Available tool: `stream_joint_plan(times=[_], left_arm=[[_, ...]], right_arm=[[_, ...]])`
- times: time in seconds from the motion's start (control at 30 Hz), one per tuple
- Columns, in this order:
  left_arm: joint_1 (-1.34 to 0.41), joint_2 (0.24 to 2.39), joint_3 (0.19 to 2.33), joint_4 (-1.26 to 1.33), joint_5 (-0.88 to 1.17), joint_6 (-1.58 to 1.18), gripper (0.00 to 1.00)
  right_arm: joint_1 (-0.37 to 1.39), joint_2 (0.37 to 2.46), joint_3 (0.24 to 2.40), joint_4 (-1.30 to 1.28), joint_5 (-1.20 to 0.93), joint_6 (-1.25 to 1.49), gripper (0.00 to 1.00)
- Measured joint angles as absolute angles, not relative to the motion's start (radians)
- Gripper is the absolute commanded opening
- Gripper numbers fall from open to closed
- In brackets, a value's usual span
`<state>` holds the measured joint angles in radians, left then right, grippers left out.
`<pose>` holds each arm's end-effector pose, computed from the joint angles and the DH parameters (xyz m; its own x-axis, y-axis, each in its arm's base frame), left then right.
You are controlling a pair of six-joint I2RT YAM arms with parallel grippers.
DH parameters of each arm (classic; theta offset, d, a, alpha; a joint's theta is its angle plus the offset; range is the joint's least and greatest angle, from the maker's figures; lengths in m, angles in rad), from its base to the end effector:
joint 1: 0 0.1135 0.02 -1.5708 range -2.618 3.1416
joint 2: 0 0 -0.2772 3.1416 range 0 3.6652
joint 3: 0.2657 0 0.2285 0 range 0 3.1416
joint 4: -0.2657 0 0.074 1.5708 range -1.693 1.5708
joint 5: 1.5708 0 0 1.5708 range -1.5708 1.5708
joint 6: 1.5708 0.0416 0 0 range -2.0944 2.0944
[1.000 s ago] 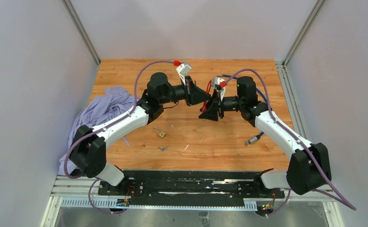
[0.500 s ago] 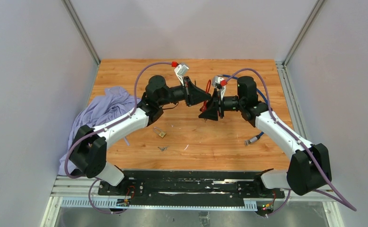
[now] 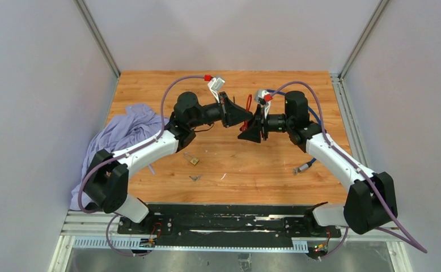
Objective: Lock with the key
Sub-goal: Lock the lock.
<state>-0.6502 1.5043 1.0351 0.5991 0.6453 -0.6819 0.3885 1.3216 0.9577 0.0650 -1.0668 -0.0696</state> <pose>0.2489 -0.2207 0.3578 -0.5239 -0.2341 -0.8189 0.8090 0.1640 -0.5645 0.2351 0.1356 0.3320 -0.2053 -0.1203 -0.9713 -0.9740 0.1219 0.1908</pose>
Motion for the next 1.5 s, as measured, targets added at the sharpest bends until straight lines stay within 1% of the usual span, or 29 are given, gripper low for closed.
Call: stream_joint_plan(times=[0.23,0.5,1.07,1.27,1.5], left_arm=[[-0.65,1.509,1.028,0.634,0.645,-0.696,0.0],[-0.644,1.509,0.968,0.728,0.635,-0.717,0.0],[-0.636,1.509,0.949,0.759,0.625,-0.719,0.0],[-0.639,1.51,0.949,0.745,0.618,-0.702,0.0],[-0.648,1.533,0.952,0.723,0.582,-0.679,0.0]], right_arm=[[0.389,1.319,0.957,0.078,-1.06,-0.062,0.01],[0.363,1.309,0.92,0.11,-1.053,-0.014,0.01],[0.34,1.288,0.909,0.155,-1.055,0.007,0.01],[0.34,1.288,0.91,0.136,-1.037,-0.001,0.01],[0.34,1.288,0.941,0.012,-0.928,-0.064,0.01]])
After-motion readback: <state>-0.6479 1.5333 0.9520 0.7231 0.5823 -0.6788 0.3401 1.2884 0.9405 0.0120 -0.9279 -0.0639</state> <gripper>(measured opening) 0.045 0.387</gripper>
